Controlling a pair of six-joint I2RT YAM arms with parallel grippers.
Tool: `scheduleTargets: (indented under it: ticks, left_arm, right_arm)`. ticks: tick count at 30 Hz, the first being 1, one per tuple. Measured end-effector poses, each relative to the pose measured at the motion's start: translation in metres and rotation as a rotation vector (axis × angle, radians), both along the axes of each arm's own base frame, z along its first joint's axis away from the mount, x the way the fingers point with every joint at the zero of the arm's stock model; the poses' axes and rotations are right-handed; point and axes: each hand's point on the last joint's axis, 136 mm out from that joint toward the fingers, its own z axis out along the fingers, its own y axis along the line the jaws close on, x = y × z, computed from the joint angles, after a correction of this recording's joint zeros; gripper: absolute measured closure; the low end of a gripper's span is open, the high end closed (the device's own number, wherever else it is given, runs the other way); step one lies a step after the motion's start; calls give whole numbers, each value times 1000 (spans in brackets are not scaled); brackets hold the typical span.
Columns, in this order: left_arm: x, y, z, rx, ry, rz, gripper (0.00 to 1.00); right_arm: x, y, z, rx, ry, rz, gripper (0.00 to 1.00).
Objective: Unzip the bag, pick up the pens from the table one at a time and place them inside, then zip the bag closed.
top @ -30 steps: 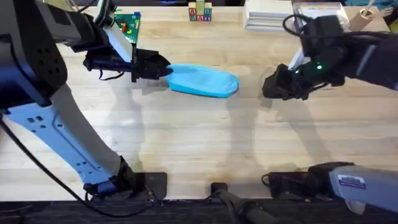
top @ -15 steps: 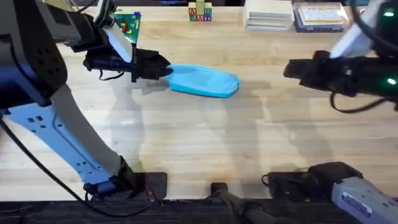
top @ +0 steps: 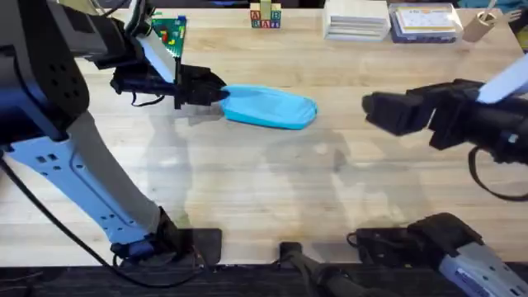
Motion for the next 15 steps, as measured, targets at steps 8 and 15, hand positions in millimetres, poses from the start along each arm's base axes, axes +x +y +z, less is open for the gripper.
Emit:
scheduleTargets:
  ticks: [8, 15]
  left_arm:
    - [0, 0, 0, 0, 0, 0, 959]
    - [0, 0, 0, 0, -1, 0, 959]
  right_arm:
    - [-23, 25, -12, -43, 47, 154, 5]
    - [-29, 32, -14, -55, 49, 199, 5]
